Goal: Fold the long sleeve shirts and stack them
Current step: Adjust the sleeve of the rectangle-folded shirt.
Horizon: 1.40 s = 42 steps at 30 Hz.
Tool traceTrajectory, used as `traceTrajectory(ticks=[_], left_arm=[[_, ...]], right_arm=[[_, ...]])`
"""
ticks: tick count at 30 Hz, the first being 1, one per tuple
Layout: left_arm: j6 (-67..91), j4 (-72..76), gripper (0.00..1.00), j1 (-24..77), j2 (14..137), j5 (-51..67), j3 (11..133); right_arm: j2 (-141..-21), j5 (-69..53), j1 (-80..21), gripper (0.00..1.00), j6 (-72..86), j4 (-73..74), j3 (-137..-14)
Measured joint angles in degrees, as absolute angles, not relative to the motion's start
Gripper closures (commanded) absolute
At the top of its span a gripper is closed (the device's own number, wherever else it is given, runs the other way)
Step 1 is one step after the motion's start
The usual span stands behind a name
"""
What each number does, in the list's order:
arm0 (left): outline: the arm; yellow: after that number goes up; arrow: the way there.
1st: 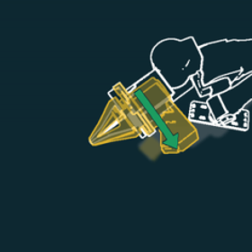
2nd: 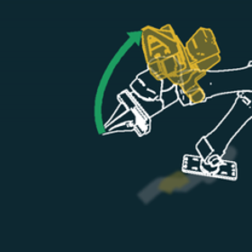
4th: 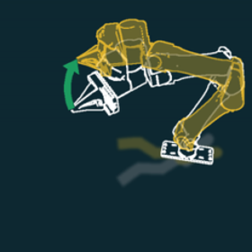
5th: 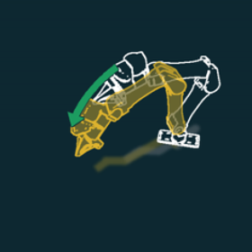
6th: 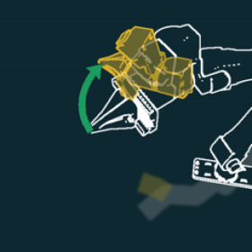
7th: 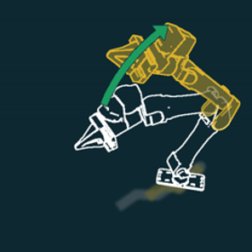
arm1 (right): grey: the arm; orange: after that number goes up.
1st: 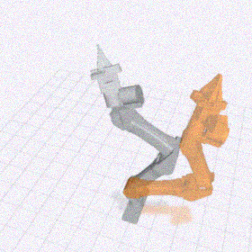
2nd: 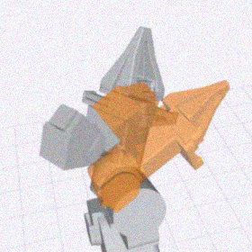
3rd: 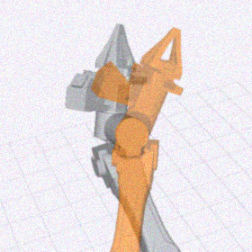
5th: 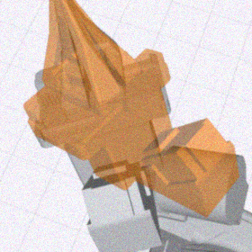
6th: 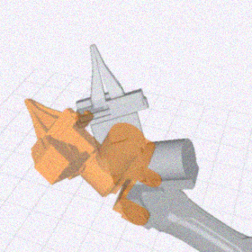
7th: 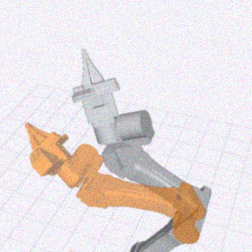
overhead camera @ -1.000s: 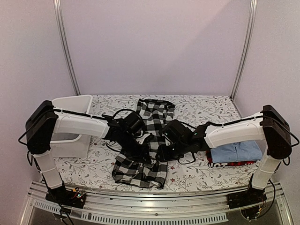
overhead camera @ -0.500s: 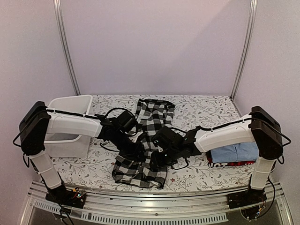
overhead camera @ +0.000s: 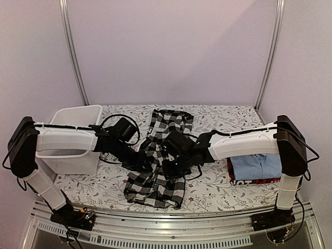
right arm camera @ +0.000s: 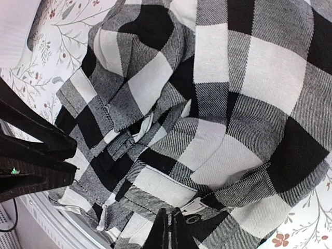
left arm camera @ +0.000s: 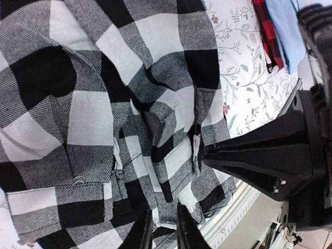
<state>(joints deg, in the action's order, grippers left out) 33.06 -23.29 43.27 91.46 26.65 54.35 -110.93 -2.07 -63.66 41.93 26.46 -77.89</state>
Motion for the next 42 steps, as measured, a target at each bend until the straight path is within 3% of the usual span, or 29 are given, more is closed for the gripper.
traceTrajectory(ticks=[4,19,22,36,42], left_arm=[[32.14,-22.09,0.76,42.98,90.76,28.12,53.65],[30.22,-19.07,0.76,42.98,93.03,34.04,52.86],[30.17,-18.70,0.76,42.98,93.03,34.33,52.86],[30.11,-17.19,0.76,42.48,93.03,35.22,52.86],[30.13,-16.86,0.76,41.82,93.03,35.40,52.77]], right_arm=[[-110.93,-2.28,-63.66,0.70,42.70,29.74,-79.33],[-114.91,-5.78,-63.70,0.55,48.47,28.45,-76.71],[-115.11,-5.98,-63.68,0.60,48.97,27.97,-77.54],[-115.79,-4.25,-63.68,1.00,49.39,33.01,-82.89],[-115.79,-3.46,-63.68,1.00,48.82,36.38,-84.33]])
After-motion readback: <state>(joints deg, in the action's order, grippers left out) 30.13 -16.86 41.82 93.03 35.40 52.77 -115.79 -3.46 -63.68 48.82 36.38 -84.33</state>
